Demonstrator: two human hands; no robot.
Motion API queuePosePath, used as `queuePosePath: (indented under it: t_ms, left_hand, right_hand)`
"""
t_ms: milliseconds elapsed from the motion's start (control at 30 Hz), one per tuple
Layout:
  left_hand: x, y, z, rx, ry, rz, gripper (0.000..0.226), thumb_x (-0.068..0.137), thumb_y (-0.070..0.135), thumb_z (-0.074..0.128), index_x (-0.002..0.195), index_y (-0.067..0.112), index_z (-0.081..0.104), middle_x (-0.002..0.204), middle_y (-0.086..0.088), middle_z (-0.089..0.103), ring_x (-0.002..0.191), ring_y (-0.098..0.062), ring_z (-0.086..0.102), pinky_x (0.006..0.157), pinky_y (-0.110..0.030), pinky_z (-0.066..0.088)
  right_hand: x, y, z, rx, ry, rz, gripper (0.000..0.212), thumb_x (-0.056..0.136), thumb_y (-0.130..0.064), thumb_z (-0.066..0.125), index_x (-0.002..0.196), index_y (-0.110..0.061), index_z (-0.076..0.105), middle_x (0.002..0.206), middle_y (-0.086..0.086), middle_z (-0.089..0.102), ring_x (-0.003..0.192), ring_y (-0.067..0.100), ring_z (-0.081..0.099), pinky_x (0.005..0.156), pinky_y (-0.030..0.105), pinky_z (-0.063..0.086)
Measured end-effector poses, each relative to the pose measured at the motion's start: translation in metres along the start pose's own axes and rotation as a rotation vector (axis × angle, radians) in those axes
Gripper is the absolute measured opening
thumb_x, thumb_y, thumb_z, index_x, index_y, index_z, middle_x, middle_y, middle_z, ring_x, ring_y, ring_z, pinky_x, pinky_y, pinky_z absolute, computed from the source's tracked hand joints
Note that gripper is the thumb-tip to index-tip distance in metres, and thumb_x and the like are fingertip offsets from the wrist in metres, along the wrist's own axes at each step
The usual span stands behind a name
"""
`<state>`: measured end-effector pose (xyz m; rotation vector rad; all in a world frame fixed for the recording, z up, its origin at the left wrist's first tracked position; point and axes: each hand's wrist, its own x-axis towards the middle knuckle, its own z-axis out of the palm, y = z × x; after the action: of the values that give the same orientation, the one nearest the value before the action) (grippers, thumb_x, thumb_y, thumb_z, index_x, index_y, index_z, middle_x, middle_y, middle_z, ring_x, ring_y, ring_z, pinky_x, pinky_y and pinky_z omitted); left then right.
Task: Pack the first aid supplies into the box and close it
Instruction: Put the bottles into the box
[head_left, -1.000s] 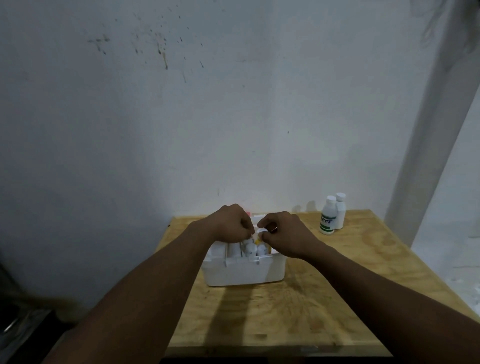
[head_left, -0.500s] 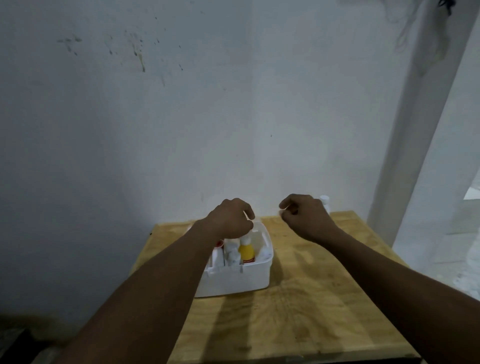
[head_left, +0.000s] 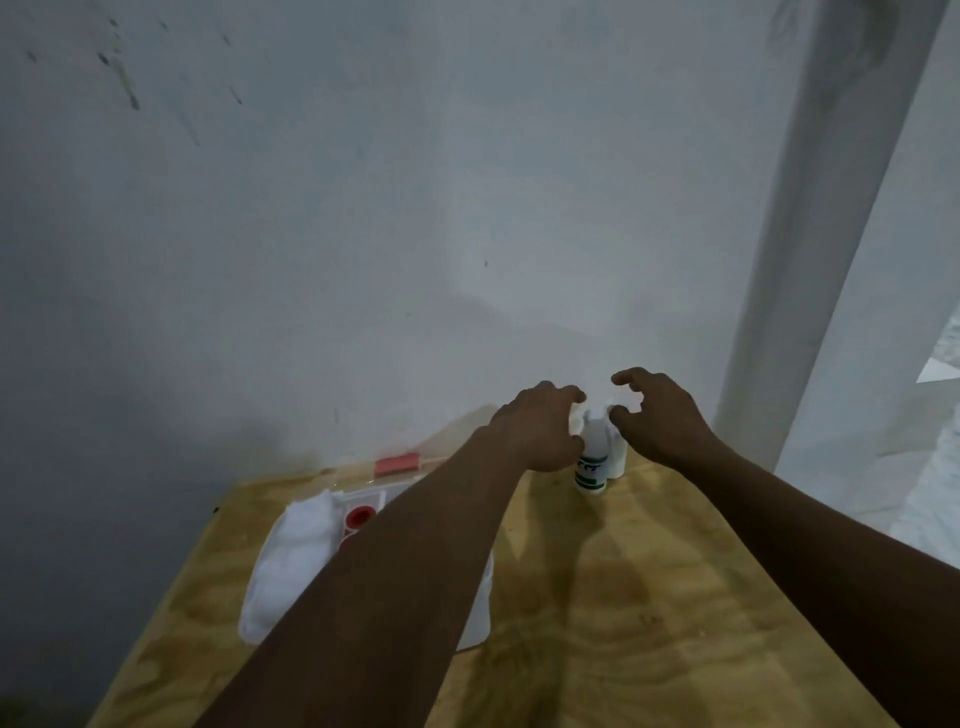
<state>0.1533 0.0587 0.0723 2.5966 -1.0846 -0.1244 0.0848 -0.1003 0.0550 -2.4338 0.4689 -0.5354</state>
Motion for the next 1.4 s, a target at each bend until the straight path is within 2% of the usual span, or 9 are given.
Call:
queuePosePath:
  t_ms: [133,333,500,633,733,867,1033,1167,1400]
  left_hand:
    - [0.022,0.004,0.013,0.001,-0.039,0.011,0.059,0.088,0.027,0.065,0.145,0.023,0.047,0.14,-0.006,0.057,0.125,-0.027,0.056,0.1,-0.043,0.05]
    - [0.022,0.001,0.023,-0.027,0.073,-0.014,0.032,0.086,0.031,0.063,0.117,0.028,0.058,0.113,-0.002,0.067,0.099,-0.026,0.064,0.083,-0.042,0.056]
    - [0.007,-0.004,0.014,0.014,0.086,-0.001,0.028,0.084,0.033,0.066,0.11,0.026,0.06,0.107,-0.001,0.065,0.095,-0.025,0.063,0.078,-0.04,0.056]
    - [-0.014,-0.011,-0.004,0.004,0.131,-0.019,0.029,0.083,0.038,0.069,0.107,0.025,0.061,0.11,-0.001,0.065,0.098,-0.026,0.062,0.082,-0.043,0.055]
    - [-0.033,-0.018,-0.032,-0.036,0.203,-0.05,0.027,0.081,0.04,0.071,0.102,0.026,0.061,0.11,-0.003,0.067,0.1,-0.027,0.063,0.085,-0.046,0.056]
    - [-0.063,-0.031,-0.074,-0.065,0.348,-0.091,0.027,0.071,0.048,0.067,0.091,0.033,0.058,0.106,-0.004,0.07,0.099,-0.028,0.064,0.086,-0.045,0.056]
    - [-0.102,-0.057,-0.109,-0.072,0.451,-0.144,0.023,0.08,0.04,0.075,0.094,0.027,0.063,0.098,0.0,0.068,0.09,-0.022,0.065,0.077,-0.04,0.056]
    - [-0.126,-0.074,-0.113,-0.088,0.448,-0.17,0.024,0.083,0.036,0.075,0.099,0.023,0.063,0.096,0.001,0.067,0.087,-0.019,0.064,0.072,-0.033,0.054]
    - [-0.145,-0.089,-0.091,-0.138,0.383,-0.203,0.024,0.082,0.035,0.077,0.098,0.023,0.064,0.095,0.002,0.068,0.087,-0.017,0.064,0.076,-0.035,0.056]
  right_hand:
    - [0.008,0.009,0.011,0.001,-0.062,-0.051,0.034,0.095,-0.023,0.053,0.128,-0.015,0.059,0.133,0.009,0.062,0.12,0.025,0.057,0.096,0.029,0.04]
    - [0.003,0.013,0.012,0.082,-0.03,-0.105,0.028,0.092,-0.015,0.055,0.119,-0.013,0.065,0.121,0.004,0.068,0.098,0.016,0.059,0.085,0.025,0.04]
    - [-0.009,0.016,0.008,-0.025,-0.02,-0.165,0.024,0.082,-0.013,0.07,0.106,-0.013,0.063,0.105,0.006,0.068,0.086,0.019,0.058,0.073,0.029,0.044]
    - [-0.024,0.011,0.004,-0.061,0.04,-0.171,0.019,0.084,-0.015,0.068,0.102,-0.012,0.064,0.102,0.007,0.068,0.089,0.022,0.059,0.072,0.031,0.043]
    - [-0.036,-0.006,-0.004,0.0,0.093,-0.183,0.02,0.084,-0.017,0.066,0.104,-0.012,0.066,0.102,0.008,0.071,0.092,0.026,0.064,0.076,0.035,0.052]
    - [-0.047,-0.049,-0.016,0.071,0.17,-0.27,0.022,0.084,-0.02,0.066,0.104,-0.013,0.067,0.101,0.005,0.071,0.09,0.023,0.065,0.079,0.036,0.054]
    - [-0.06,-0.109,-0.021,0.21,0.247,-0.383,0.021,0.083,-0.02,0.064,0.103,-0.015,0.067,0.096,-0.001,0.071,0.086,0.016,0.065,0.079,0.033,0.054]
    - [-0.075,-0.137,-0.009,0.238,0.191,-0.457,0.022,0.084,-0.021,0.065,0.106,-0.015,0.067,0.099,-0.001,0.069,0.084,0.014,0.064,0.077,0.029,0.054]
    - [-0.105,-0.138,0.024,0.093,0.016,-0.587,0.02,0.083,-0.021,0.068,0.102,-0.017,0.065,0.098,0.0,0.07,0.08,0.014,0.06,0.073,0.031,0.052]
